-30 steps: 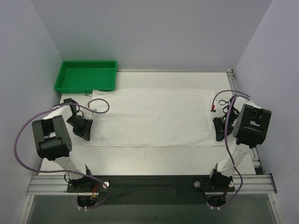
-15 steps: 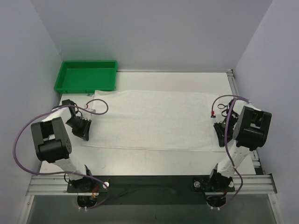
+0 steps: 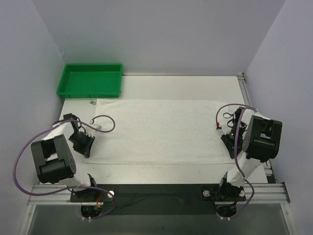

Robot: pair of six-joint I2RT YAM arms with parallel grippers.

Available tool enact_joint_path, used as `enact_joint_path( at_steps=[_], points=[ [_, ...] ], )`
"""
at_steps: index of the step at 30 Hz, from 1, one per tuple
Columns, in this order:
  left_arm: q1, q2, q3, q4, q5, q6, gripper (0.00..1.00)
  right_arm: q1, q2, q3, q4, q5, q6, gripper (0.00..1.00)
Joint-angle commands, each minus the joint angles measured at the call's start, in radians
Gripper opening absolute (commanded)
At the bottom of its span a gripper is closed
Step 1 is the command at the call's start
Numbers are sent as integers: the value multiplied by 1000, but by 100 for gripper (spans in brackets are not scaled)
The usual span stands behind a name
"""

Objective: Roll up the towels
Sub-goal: Flatten the towel

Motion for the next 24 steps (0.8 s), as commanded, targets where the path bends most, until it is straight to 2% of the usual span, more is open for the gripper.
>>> enact_joint_path(
  at_steps=[1, 2, 5, 7, 11, 16, 18, 20, 24],
  points=[
    [21, -34, -80, -70, -124, 96, 22, 1, -23, -16, 14, 38, -56, 24],
    [22, -43, -80, -75, -125, 96, 23, 1, -29, -10, 0, 26, -60, 25],
    [24, -74, -45, -116, -83, 112, 36, -11, -66, 36, -41, -40, -64, 32],
    [24, -71, 30, -136, -38, 98, 46, -43, -83, 126, -47, -84, -44, 34],
    [19, -24, 214, -159, 72, 20, 54, -54, -30, 318, -66, -152, 14, 37],
    [13, 135, 490, -94, 236, -159, 57, -59, 147, 609, -64, -222, 172, 37],
    [10, 197, 565, -52, 293, -218, 63, -56, 237, 757, -64, -247, 222, 38],
    [6, 289, 662, -28, 315, -302, 75, -51, 329, 890, -66, -264, 290, 40],
    [6, 406, 763, 54, 341, -404, 77, -36, 449, 1048, -64, -275, 361, 48]
  ],
)
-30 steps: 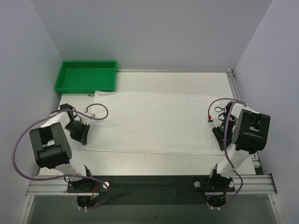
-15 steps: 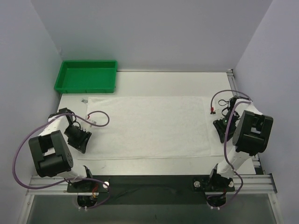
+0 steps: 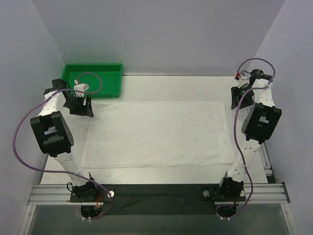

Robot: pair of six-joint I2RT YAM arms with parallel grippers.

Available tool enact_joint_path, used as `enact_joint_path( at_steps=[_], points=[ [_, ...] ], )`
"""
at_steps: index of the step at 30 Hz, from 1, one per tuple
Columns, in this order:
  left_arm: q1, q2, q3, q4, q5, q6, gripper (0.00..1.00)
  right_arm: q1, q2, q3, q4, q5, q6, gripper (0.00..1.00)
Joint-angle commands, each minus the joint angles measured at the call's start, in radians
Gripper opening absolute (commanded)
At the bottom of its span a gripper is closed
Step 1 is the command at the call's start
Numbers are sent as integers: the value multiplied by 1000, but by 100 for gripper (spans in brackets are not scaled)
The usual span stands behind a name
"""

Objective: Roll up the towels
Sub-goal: Flatten the towel, then fold the towel

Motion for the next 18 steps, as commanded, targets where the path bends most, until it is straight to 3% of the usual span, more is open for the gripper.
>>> enact_joint_path(
  at_steps=[1, 11, 18],
  points=[
    [-7, 88, 86, 86, 88, -153, 77, 22, 81, 118, -63, -54, 124, 50],
    [-31, 177, 91, 175, 97, -209, 78, 57, 295, 300, -45, -106, 268, 60],
    [-33, 182, 77, 210, 83, -227, 81, 56, 339, 359, -35, -161, 326, 61]
  ],
)
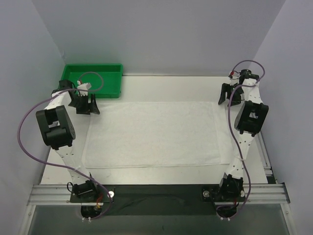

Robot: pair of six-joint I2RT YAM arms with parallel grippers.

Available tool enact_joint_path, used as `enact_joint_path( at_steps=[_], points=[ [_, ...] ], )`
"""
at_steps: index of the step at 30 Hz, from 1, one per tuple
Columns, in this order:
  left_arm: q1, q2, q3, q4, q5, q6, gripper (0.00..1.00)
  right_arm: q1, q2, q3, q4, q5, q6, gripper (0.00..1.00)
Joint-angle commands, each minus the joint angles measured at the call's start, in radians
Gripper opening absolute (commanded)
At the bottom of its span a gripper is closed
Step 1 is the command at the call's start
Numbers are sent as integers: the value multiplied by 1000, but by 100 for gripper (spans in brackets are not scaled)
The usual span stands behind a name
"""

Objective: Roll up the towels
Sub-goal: Fold the towel

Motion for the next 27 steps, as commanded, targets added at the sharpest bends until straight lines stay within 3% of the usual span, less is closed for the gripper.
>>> enact_joint_path(
  at_steps=[1, 8, 11, 17, 19, 20, 27],
  points=[
    [1, 8, 21, 53, 27, -23, 81, -3, 9, 29, -36, -89, 54, 61],
    [1, 12, 33, 55, 28, -26, 81, -6, -11, -10, -38, -264, 66, 42],
    [2, 14, 35, 58, 30, -31, 80, -11, -9, -6, -38, -303, 77, 41],
    [1, 18, 50, 60, 39, -34, 80, -23, 2, 17, -21, -338, 118, 42],
    [2, 18, 53, 61, 39, -36, 80, -28, 6, 16, 8, -337, 163, 47],
    [1, 20, 56, 60, 37, -34, 80, -28, 15, 23, 13, -325, 163, 55],
    [1, 25, 72, 61, 34, -36, 80, -25, 43, 28, 16, -240, 213, 58]
  ],
)
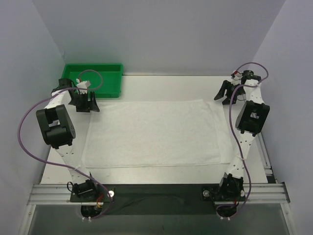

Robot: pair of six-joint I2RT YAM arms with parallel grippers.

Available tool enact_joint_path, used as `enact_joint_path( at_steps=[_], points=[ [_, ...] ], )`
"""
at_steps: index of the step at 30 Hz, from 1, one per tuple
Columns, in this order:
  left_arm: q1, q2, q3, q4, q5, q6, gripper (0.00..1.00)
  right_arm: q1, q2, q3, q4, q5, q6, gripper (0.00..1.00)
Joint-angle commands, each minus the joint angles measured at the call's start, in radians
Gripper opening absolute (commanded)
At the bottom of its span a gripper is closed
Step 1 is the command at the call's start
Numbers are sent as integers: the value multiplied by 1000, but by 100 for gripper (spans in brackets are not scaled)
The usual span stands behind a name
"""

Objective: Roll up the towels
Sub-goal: Fold the towel

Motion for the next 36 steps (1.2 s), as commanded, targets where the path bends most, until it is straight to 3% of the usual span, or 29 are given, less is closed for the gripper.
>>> enact_joint_path(
  at_steps=[1, 6, 10, 16, 24, 29, 36],
  points=[
    [1, 12, 50, 31, 32, -9, 80, -4, 29, 21, -16, 25, 34, 58],
    [2, 24, 58, 30, 30, -19, 80, -2, 57, 36, -12, 25, 70, 59],
    [2, 33, 61, 31, 35, -28, 78, -2, 54, 38, -5, -15, 67, 32],
    [4, 38, 62, 31, 41, -32, 73, -9, -18, -5, 18, -110, 14, 0],
    [8, 24, 61, 31, 47, -25, 71, -1, -256, -241, 73, -228, -225, 0],
    [10, 18, 55, 31, 50, -22, 71, 45, -403, -399, 81, -114, -492, 0],
    [10, 17, 52, 31, 50, -22, 71, 123, -483, -549, 100, 52, -679, 0]
  ],
)
